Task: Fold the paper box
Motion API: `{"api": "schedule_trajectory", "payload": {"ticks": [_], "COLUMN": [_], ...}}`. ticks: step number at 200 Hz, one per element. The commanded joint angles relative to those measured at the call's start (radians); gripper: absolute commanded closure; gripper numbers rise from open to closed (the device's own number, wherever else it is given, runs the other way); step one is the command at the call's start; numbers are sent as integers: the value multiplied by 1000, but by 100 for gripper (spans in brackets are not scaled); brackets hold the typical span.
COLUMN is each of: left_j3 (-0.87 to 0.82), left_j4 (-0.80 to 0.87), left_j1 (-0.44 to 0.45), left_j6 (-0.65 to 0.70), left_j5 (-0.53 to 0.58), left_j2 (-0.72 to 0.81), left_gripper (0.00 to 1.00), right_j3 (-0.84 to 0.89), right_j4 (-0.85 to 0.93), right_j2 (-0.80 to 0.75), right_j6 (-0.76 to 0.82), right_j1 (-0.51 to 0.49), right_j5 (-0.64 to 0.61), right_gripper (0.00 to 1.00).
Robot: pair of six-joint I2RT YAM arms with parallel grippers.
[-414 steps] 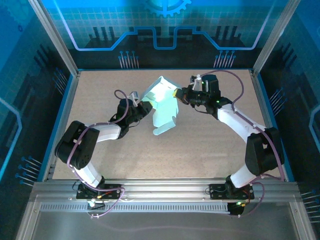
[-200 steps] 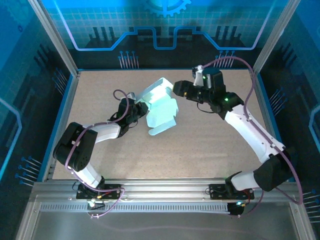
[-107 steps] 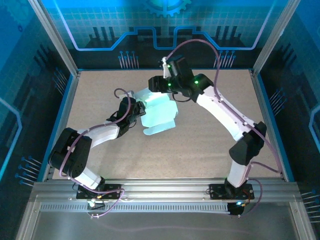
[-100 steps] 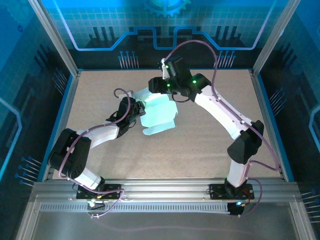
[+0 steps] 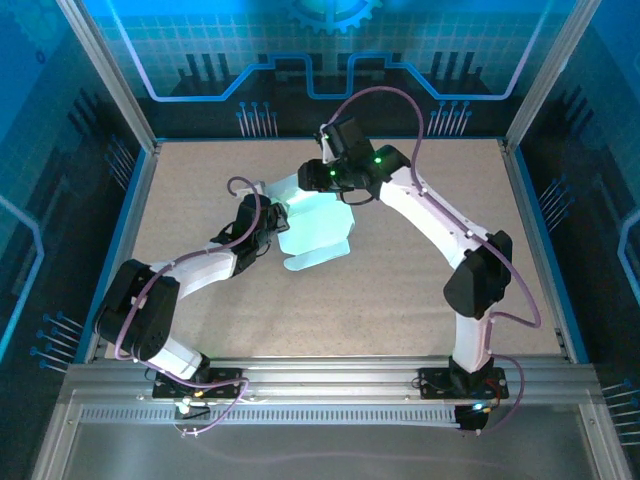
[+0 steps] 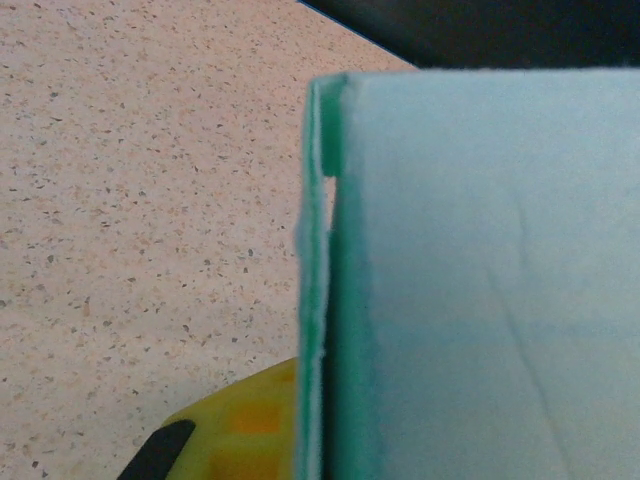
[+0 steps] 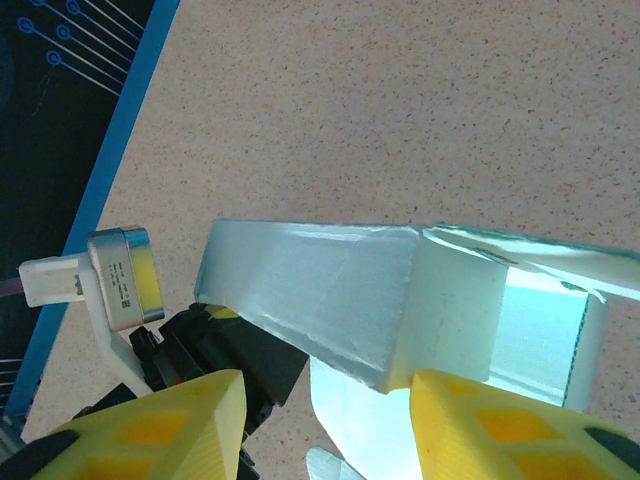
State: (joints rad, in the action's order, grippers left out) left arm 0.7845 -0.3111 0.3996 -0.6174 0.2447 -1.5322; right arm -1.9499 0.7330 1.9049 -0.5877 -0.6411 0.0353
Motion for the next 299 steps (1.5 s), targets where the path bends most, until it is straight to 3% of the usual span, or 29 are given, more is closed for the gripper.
{"api": "schedule_trajectory", "payload": {"ticks": [1,35,86,98,127,162,174,203,252,268,299], "left_j3": [16,15,9,11,11,12,25,69,97,110,161], "left_j4": [-17,-19,-16,-15,-15,-9,17,106,155,150,237], "left_j1": [10,12,12,13,12,11,11,9,-7,-10,-12], "left_j6": [28,31,28,28,27,16,11,-2,-6,48,113], "left_j5": [7,7,10,8,10,4,1,-18,-124,-213,-323], "left_j2": [32,26,33,32,27,22,18,-4,-25,-26,-19], "left_gripper": [100,100,100,100,100,100,100,100,100,100,100], "right_j3": [-35,-63,-83,-80,-75,-75,-66,24,278,332,456], "right_j4": [6,9,29,30,29,30,21,-36,-161,-166,-244], "right_j2": [25,50,56,50,36,27,5,-115,-359,-398,-450], "right_j6": [-29,-32,-23,-22,-13,0,34,127,260,315,435], "right_j1": [14,21,20,20,17,15,6,-19,41,102,264], "right_j5": [21,20,3,-3,-18,-17,-14,-31,32,113,447], "right_gripper": [53,60,82,83,70,69,62,45,36,36,36]}}
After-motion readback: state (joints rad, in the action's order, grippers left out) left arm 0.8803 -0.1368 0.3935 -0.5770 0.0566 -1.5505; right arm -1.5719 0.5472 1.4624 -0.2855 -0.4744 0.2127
